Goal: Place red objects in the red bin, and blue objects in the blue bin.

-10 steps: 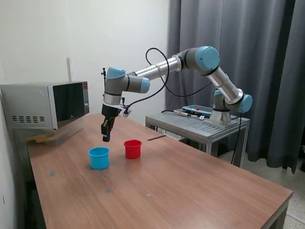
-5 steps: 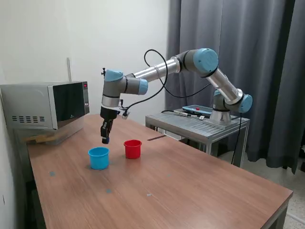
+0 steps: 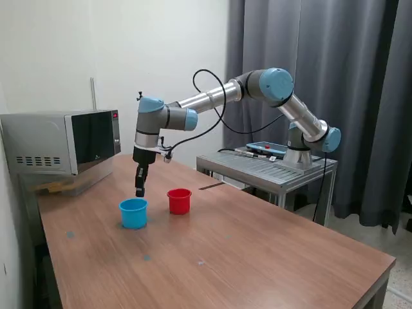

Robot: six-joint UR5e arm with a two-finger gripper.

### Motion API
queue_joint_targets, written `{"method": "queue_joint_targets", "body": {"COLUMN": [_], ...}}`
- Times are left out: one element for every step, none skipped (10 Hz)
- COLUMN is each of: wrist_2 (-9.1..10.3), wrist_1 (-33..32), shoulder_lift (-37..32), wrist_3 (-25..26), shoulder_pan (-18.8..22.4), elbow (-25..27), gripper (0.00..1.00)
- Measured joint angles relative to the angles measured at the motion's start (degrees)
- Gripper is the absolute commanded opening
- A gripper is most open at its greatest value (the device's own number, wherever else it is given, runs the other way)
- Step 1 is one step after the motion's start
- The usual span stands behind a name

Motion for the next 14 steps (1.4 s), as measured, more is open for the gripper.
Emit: {"method": "queue_joint_targets", "body": {"wrist_2": [0.05, 0.09, 0.12, 0.13, 0.14, 0.14, 0.14, 0.14, 0.14, 0.17, 0.19, 0.21, 0.2, 0.18], "wrist_1": [0.0, 0.0, 0.0, 0.0, 0.0, 0.0, 0.0, 0.0, -0.1, -0.2, -0.2, -0.3, -0.4, -0.5], "shoulder_lift": [0.4, 0.8, 1.2, 1.6, 2.0, 2.4, 2.8, 3.1, 3.2, 3.3, 3.4, 3.6, 3.8, 3.8], "wrist_3": [-0.9, -1.5, -2.1, -2.5, -2.9, -3.1, -3.3, -3.6, -3.8, -4.0, -4.0, -4.1, -4.2, -4.5], "shoulder_pan": [0.0, 0.0, 0.0, 0.0, 0.0, 0.0, 0.1, 0.1, 0.1, 0.1, 0.1, 0.1, 0.1, 0.1], "elbow": [-0.4, -0.8, -1.2, -1.7, -2.1, -2.4, -2.8, -3.1, -3.2, -3.3, -3.4, -3.5, -3.7, -4.0], "gripper": [0.0, 0.0, 0.0, 0.0, 0.0, 0.0, 0.0, 0.0, 0.0, 0.0, 0.0, 0.0, 0.0, 0.0]}}
